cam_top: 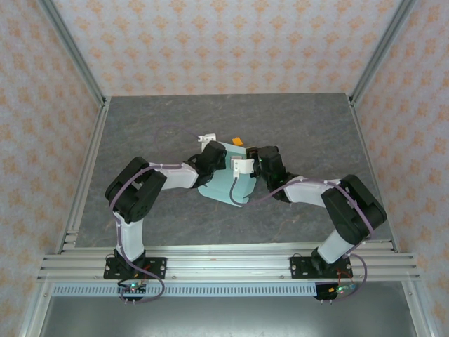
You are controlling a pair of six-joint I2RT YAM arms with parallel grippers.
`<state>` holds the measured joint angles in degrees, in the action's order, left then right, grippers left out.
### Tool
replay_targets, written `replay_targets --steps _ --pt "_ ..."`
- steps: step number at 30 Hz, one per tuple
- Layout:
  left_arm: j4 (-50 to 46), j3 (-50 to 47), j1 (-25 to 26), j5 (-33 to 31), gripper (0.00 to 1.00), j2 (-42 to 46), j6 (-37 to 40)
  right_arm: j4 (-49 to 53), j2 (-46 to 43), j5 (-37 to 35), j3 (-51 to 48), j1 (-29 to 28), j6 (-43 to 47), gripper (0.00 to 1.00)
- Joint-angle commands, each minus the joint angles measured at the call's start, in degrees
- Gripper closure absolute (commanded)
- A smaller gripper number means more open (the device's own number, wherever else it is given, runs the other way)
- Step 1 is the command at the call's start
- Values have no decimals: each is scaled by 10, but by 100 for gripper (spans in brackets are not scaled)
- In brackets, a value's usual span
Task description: Fold the paper box
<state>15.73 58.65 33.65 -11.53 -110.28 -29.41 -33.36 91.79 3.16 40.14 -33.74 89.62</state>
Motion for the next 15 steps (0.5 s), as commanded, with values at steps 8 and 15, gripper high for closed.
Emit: replay_targets --steps 8,15 --pt "-3 -32 -38 12 58 -10 42 56 -11 -15 8 1 -6 100" --pt "-2 -24 -53 29 56 -28 42 60 -13 -16 10 0 -8 100"
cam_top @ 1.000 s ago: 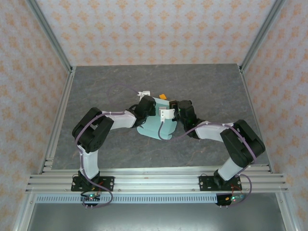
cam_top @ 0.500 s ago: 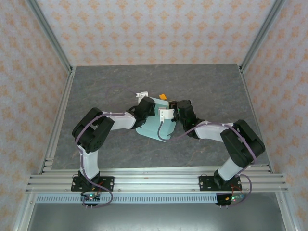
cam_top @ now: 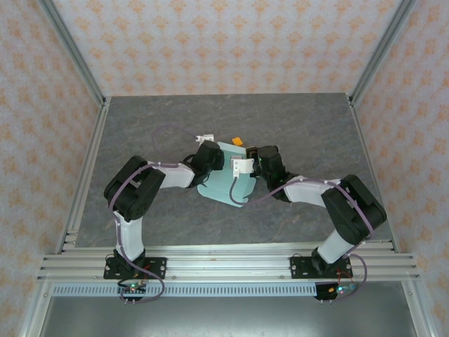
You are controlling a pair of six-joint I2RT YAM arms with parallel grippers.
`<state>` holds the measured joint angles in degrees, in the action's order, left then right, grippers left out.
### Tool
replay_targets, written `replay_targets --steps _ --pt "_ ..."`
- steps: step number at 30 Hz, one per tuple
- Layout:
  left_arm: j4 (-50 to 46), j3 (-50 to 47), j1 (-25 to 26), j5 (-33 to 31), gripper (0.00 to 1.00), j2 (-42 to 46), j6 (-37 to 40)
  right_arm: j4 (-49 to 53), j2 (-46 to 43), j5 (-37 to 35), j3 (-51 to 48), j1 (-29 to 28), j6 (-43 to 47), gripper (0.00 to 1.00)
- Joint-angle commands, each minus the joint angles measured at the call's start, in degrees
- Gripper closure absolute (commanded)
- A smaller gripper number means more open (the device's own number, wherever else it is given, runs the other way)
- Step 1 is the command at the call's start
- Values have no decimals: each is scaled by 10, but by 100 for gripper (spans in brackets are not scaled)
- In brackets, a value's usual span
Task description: Fold the paper box
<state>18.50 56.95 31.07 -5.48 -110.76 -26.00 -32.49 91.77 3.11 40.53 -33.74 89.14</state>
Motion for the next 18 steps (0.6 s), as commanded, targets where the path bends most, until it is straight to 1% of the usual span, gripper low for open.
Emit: replay_targets --steps 1,3,7,10,14,18 --pt "-32 -4 -28 -34 56 -26 10 52 -13 -15 6 1 -3 100" --pt "-40 1 -27 -45 57 -28 9 53 -13 -15 6 0 -5 100" --pt "-69 4 -28 -89 66 -28 -16 54 -15 -15 7 0 -6 100" --pt "-77 5 -28 -107 71 -31 -36 58 -16 -14 8 0 -8 100" --pt "-96 16 -28 -124 75 -38 -43 60 -17 -16 8 1 -7 100" --pt "-111 17 -28 -158 78 -35 -71 62 -20 -14 7 1 -8 100"
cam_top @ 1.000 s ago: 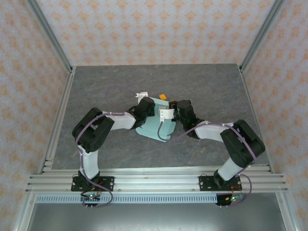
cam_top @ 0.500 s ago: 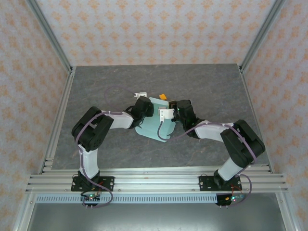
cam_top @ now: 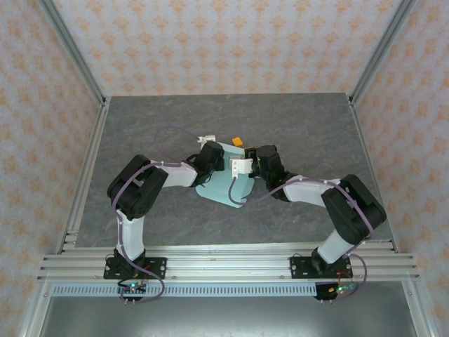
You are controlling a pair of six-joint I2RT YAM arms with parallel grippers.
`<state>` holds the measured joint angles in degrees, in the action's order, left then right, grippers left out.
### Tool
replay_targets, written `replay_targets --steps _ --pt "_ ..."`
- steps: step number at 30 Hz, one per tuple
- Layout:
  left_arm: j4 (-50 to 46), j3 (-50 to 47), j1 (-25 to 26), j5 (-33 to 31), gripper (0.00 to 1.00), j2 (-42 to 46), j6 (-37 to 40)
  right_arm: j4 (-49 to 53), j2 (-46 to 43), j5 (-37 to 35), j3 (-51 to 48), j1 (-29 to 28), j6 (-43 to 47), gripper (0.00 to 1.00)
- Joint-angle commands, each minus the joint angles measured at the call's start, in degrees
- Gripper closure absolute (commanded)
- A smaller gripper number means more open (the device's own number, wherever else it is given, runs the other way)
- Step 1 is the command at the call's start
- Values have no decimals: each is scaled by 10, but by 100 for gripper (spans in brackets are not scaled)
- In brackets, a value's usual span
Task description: Fold the paper box
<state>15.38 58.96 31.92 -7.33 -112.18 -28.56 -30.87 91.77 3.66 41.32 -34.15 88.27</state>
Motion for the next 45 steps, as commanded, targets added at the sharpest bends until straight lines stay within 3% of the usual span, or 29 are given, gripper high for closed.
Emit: replay_targets --steps 1,8,15,26,45 --pt "-78 -6 -36 -146 79 -20 -50 46 -20 -19 -1 5 -1 100" --pt "-63 -14 -36 -147 78 -16 -69 47 -17 -20 0 5 -2 100" --pt "7 -52 -37 -68 58 24 -26 49 -16 -27 5 8 -6 100" --pt "54 -105 -49 70 40 104 44 51 -14 -31 10 8 -10 100" --pt "50 -122 -64 185 36 149 146 53 -13 -30 14 7 -12 100"
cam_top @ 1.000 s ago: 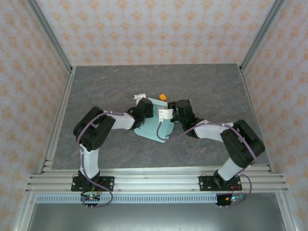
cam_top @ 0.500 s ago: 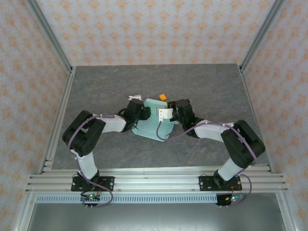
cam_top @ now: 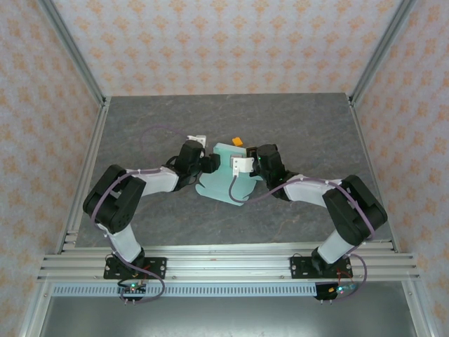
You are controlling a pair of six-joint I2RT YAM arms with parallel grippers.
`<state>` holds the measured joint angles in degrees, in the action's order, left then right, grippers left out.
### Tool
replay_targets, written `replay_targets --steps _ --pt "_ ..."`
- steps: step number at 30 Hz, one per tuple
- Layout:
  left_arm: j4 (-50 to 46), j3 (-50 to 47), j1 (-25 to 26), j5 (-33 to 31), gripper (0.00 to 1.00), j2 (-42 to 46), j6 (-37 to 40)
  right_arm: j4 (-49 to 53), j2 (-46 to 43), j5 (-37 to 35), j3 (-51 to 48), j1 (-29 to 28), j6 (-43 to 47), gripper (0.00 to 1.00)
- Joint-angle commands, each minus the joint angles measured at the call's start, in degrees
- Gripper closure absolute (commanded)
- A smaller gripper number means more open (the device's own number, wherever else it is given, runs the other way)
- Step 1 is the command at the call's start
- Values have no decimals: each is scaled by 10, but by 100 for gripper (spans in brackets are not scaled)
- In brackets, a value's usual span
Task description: Fold the paper box
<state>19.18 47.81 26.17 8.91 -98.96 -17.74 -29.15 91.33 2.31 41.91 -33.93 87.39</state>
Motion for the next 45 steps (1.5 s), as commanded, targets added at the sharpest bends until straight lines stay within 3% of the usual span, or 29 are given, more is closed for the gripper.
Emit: replay_targets --steps 1,22,37,45 --pt "12 -12 -8 27 36 17 42 37 -9 -16 9 5 -3 100" --pt "31 55 -12 51 62 -55 69 41 -13 -14 9 4 -3 100" --pt "66 61 -11 81 76 -60 78 45 -12 -14 10 3 -4 100" --pt "59 51 -11 64 85 -44 87 47 -15 -15 10 4 -7 100"
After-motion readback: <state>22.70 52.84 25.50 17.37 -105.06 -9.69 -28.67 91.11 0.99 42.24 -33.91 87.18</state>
